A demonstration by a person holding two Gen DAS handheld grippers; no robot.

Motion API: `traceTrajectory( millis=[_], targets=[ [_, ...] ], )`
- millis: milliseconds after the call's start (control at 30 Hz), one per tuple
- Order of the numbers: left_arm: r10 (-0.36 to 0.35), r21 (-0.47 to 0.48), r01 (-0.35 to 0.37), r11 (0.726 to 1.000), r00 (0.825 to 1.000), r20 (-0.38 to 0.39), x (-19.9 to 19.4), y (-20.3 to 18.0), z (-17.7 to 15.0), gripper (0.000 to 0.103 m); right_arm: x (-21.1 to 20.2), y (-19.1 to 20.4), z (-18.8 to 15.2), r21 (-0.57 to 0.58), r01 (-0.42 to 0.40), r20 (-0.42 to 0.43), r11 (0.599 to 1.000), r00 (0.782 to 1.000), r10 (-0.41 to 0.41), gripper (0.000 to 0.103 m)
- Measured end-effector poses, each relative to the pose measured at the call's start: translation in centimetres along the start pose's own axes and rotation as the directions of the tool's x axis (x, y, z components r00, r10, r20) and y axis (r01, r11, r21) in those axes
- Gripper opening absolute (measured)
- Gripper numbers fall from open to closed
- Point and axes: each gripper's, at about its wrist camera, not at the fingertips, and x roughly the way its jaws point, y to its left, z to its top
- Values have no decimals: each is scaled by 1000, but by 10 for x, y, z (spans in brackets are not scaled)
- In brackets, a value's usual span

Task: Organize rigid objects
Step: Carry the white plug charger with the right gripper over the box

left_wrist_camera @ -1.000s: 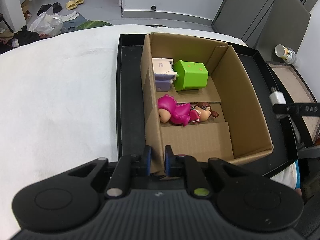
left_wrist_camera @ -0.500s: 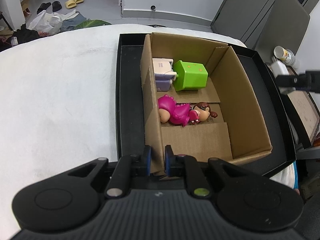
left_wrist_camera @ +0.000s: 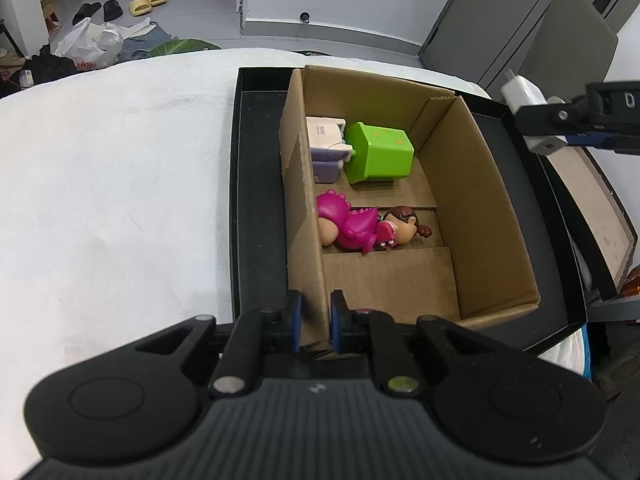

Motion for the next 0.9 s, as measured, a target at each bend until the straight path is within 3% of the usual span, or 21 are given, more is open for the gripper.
traceTrajectory(
  millis=[500,900],
  targets=[
    [-14,-4,14,1000,1000,1,0,2,-1,14,27,34,2,-65,-7,-47,998,999,4,37],
    [-17,-6,17,1000,1000,2,0,3,-1,14,60,48,-23,-168,105,-136,980,982,-129,37]
  ],
)
